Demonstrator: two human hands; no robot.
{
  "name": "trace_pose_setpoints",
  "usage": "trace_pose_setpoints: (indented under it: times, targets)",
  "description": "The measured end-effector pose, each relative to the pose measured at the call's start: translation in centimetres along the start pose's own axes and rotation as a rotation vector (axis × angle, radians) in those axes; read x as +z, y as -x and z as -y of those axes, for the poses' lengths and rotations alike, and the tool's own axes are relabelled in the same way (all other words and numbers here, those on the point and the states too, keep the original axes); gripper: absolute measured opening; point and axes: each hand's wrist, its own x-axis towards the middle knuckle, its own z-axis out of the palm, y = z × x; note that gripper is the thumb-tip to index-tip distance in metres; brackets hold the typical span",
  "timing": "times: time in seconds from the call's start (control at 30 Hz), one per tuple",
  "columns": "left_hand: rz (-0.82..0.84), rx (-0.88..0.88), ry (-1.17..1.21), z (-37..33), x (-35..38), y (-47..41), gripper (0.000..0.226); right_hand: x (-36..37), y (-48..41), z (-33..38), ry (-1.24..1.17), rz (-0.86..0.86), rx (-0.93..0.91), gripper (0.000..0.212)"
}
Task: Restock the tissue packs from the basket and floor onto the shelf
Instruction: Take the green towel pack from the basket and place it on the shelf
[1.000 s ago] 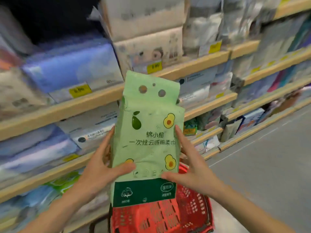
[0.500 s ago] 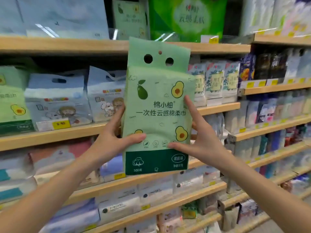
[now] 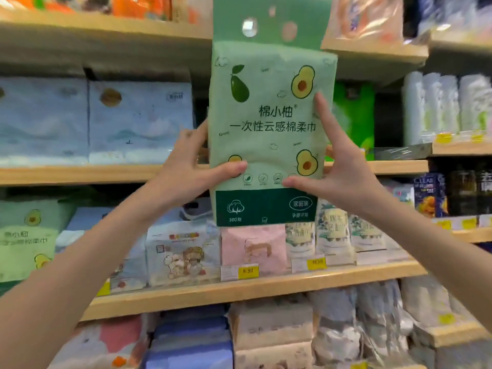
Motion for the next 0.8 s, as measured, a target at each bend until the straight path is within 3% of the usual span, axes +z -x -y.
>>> trace_pose_setpoints:
  times: [0.1, 0.3, 0.5, 0.8]
  targets:
    - [-0.102, 0.095, -0.044, -1.1, 1.1, -3.6, 0.055, -1.9, -3.7, -2.3, 0.058, -0.011, -0.102, 0.112]
    - [-0.218, 0.221, -0.127, -2.0, 2.1, -8.7, 0.093, -3.6, -9.3, -5.5, 0.154, -0.038, -0.225, 0.111]
    - [-0.307, 0.34, -0.319, -1.7, 2.9, -11.6, 0.102, -2.8, -12.7, -8.2, 0.162, -0.057, -0.252, 0.111]
    - [-0.186, 0.212, -0.43, 2.7, 2.4, -15.3, 0.091, 2.2, -15.4, -12.7, 0.121, -0.034, -0.168, 0.115]
